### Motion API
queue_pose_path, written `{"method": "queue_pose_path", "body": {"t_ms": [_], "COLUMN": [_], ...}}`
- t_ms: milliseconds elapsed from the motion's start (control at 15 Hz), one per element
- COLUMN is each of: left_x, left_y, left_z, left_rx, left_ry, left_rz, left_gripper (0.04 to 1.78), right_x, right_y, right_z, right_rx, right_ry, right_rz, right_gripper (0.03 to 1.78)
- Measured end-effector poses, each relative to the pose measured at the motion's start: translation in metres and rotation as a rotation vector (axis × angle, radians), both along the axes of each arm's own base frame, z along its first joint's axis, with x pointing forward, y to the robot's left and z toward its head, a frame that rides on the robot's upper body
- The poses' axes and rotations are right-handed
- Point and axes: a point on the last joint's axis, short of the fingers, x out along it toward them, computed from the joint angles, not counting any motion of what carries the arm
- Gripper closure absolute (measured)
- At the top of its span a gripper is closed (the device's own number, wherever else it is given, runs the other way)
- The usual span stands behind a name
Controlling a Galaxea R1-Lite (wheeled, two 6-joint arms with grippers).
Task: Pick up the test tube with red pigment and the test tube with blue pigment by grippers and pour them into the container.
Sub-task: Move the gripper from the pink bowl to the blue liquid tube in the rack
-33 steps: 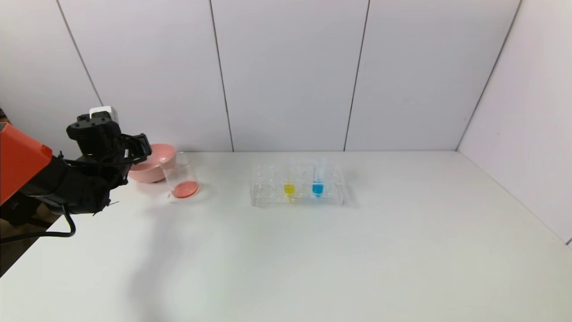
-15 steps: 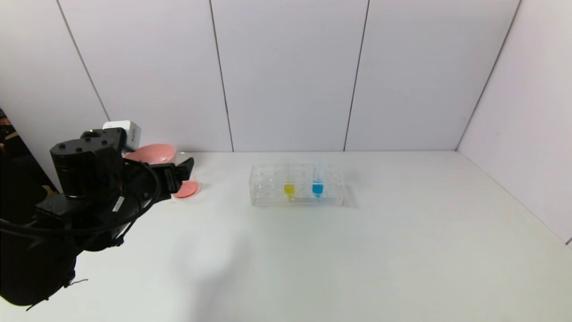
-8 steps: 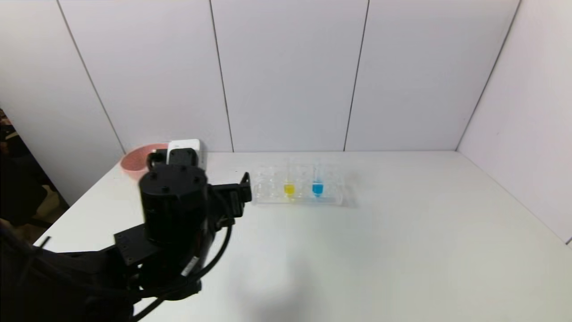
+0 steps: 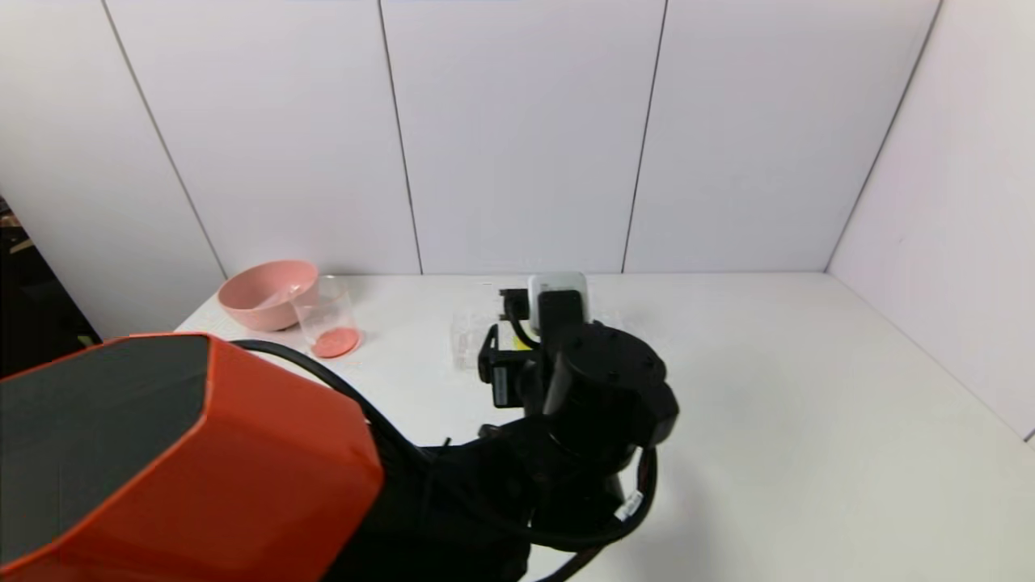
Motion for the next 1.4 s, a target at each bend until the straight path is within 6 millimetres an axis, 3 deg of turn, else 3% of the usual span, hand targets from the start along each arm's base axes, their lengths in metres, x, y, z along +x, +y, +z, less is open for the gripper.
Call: {"method": "queue_pose_path", "body": {"t_ms": [200, 533, 1067, 1400], "left_x": [0.000, 0.010, 0.079, 0.114], "left_y": [-0.026, -0.044, -0.037, -0.043], "left_z": [-0.012, -0.031, -0.052, -0.049], "left_rx": [-0.002, 0.003, 0.019, 0.031], "left_ry": [0.001, 0.005, 0.001, -0.060], "left_rz": [-0.029, -0.033, -0.028, -0.025], "left_gripper": [0.06, 0.06, 0.06, 0.06], "right_x": [0.000, 0.000, 0.000, 0.000], "right_y": [0.000, 0.000, 0.000, 0.000], "right_z": [0.000, 0.000, 0.000, 0.000], "right_rx": [0.000, 0.000, 0.000, 0.000], "right_ry": [0.000, 0.000, 0.000, 0.000], "right_rz": [0.000, 0.000, 0.000, 0.000], "right_gripper": [0.04, 0.04, 0.04, 0.04]}}
